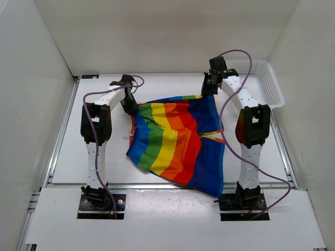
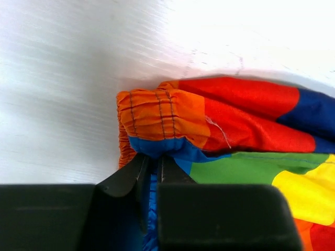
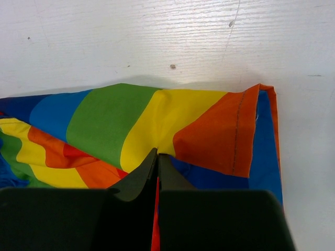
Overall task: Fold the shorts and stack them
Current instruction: Fold the shorts
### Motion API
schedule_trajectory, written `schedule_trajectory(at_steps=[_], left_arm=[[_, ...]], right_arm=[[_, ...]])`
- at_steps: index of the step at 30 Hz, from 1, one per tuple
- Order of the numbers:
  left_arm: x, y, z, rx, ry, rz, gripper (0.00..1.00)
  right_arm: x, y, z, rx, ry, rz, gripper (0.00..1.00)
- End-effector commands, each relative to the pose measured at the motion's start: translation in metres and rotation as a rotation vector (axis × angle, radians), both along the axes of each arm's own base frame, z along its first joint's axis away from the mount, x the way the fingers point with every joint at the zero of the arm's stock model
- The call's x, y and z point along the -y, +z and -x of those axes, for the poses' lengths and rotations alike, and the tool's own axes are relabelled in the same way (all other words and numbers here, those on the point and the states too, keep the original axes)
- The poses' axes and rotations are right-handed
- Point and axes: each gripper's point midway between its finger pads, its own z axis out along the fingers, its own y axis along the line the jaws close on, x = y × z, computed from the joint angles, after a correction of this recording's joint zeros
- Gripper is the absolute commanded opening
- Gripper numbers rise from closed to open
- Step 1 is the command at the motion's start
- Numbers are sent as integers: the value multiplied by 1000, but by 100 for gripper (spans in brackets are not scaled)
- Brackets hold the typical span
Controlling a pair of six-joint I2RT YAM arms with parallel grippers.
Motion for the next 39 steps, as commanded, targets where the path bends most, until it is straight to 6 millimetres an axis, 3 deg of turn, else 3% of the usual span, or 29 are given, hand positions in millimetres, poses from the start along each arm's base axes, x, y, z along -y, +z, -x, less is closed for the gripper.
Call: schedule_trajectory(at_steps=[1,4,5,9,14,18,20,22,23,25,28,31,33,34,35,38,39], left_arm=[[-20,49,-12,97,30,-6,10],[-32,65,-8,97,22,-37,10],[-39,79,-11,121,17,-51,10],[-66,89,-4,77,33,-113,10],[-83,91,0,57,45,-132,10],[-74,77,-15,72,10,-67,10],[-67,69,-21,72,-11,-34,21],[-60,60,-29,63,-24,1,61],[-60,63,-31,74,-32,-2,75],[-59,71,-31,89,-35,8,88],[-62,99,-35,163,-17,24,86],[-59,108,-40,193,-23,39,76],[-53,110,-51,212,-36,69,70],[-46,100,-54,197,-58,78,68],[-44,106,-59,210,-64,91,66],[-26,100,-63,208,-124,124,57],[-24,94,-63,194,-129,137,59]], right_arm=[[3,30,1,64,-2,-13,1],[5,26,2,57,-8,-3,1],[5,26,2,57,-8,-3,1],[11,26,0,59,-23,5,1],[9,24,-4,57,-18,-2,1],[2,21,-12,55,-10,-30,1],[-2,26,-17,67,-10,-47,1],[-4,26,-19,68,-4,-55,1],[-4,31,-22,80,-4,-58,1],[-5,28,-22,69,-11,-61,1],[-6,32,-23,79,3,-64,1],[-6,32,-23,81,10,-59,1],[-6,30,-24,81,10,-59,1],[-6,30,-24,81,10,-59,1],[-6,30,-24,81,10,-59,1],[-6,27,-23,72,10,-57,1],[-8,27,-22,71,15,-63,1]])
